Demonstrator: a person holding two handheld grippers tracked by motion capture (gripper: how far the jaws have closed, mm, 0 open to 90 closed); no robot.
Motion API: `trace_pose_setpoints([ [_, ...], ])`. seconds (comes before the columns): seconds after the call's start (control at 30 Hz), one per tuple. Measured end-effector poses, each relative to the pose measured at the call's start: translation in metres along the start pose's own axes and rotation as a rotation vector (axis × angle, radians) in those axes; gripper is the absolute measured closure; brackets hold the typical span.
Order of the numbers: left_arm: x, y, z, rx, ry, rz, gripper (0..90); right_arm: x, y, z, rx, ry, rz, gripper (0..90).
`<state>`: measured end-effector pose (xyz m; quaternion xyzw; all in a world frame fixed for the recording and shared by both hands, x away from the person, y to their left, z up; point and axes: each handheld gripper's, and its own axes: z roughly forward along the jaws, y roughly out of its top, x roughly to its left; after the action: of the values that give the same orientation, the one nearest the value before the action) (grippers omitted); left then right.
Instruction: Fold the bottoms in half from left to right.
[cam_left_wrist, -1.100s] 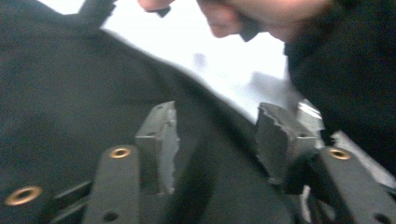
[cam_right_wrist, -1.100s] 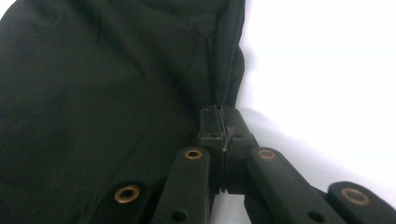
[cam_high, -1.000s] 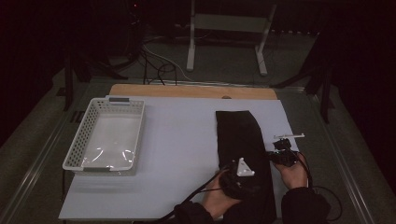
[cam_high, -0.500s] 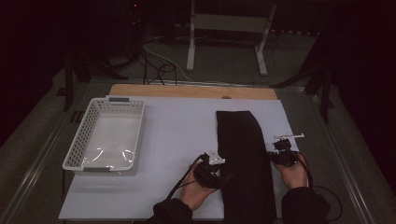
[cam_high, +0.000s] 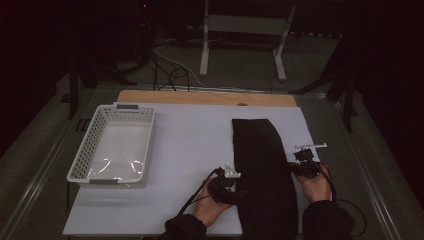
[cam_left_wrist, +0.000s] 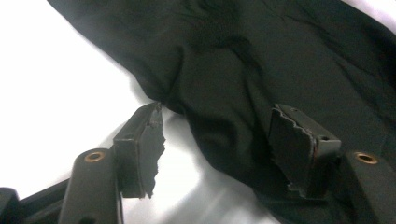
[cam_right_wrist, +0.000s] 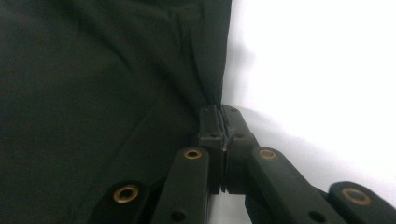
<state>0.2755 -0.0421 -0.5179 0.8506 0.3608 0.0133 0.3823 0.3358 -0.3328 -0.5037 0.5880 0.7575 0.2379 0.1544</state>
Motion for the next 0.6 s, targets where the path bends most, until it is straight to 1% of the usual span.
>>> trace_pose_setpoints([
  [0.07,0.000,0.000,0.000,0.007,-0.018,-0.008,40.7,0.000,0.000,0.000,0.000,0.002,0.000,88.6],
  [0.13,-0.002,0.001,0.001,0.017,-0.051,-0.014,43.4,0.001,0.000,0.000,0.000,0.006,-0.005,88.5],
  [0.23,-0.006,0.001,0.004,0.020,-0.095,-0.024,46.6,0.002,0.000,0.000,0.000,0.008,-0.007,88.3],
  [0.3,-0.008,0.001,0.004,0.025,-0.108,-0.028,49.5,0.002,0.000,0.000,-0.001,0.009,-0.010,88.2],
  [0.4,-0.007,0.001,0.006,0.029,-0.137,-0.059,53.5,0.003,0.000,0.000,-0.001,0.014,-0.011,87.9],
  [0.47,-0.009,0.001,0.007,0.035,-0.159,-0.063,55.4,0.003,0.000,0.000,-0.002,0.017,-0.012,87.8],
  [0.5,-0.009,0.001,0.007,0.036,-0.165,-0.063,56.4,0.003,0.000,0.000,-0.002,0.019,-0.012,87.8],
  [0.57,-0.012,0.001,0.008,0.041,-0.146,-0.034,60.1,0.003,0.000,0.000,-0.003,0.019,-0.010,87.7],
  [0.6,-0.013,0.001,0.008,0.042,-0.136,-0.027,63.0,0.003,0.000,-0.001,-0.004,0.020,-0.011,87.6],
])
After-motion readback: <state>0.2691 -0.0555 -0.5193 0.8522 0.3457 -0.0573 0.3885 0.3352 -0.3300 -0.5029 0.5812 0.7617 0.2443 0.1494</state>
